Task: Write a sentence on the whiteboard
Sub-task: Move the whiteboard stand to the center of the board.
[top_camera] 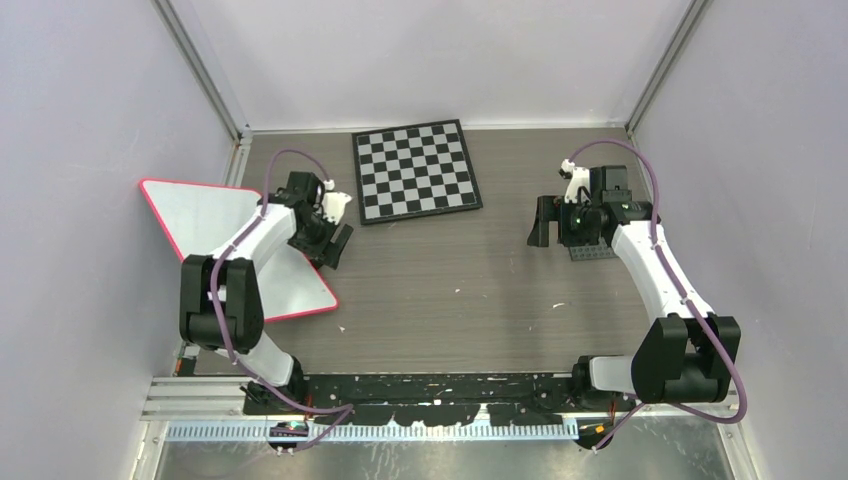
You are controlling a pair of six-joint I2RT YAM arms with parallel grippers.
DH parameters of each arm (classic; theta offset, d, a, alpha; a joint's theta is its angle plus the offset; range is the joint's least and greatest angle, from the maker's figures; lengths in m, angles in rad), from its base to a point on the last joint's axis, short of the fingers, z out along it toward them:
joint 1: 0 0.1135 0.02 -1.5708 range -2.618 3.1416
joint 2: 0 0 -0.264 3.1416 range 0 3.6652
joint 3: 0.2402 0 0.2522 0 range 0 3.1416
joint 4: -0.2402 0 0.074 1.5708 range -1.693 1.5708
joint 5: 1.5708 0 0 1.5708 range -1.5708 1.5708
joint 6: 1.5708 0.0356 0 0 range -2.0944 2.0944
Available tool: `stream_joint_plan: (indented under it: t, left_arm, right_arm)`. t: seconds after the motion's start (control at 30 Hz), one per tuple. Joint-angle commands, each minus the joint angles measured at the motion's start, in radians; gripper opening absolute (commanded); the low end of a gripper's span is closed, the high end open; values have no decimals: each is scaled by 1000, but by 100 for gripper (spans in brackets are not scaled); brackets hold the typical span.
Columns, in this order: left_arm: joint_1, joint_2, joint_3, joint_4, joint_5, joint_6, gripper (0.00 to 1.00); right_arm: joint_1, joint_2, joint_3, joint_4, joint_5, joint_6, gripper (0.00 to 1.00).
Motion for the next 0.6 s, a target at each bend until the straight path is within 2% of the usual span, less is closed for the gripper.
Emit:
stream_joint_plan:
  t: [0.0, 0.3, 0.57]
  left_arm:
    - [12, 26, -15, 115, 15, 30, 74]
    - [25, 106, -10, 141, -38, 49, 60]
    - [27, 26, -107, 117, -31, 99, 52]
  right_arm:
    - [-2, -28, -6, 20, -4, -14, 94]
    - [-2, -30, -11, 19, 2, -17, 94]
    - [-2, -25, -12, 19, 2, -18, 94]
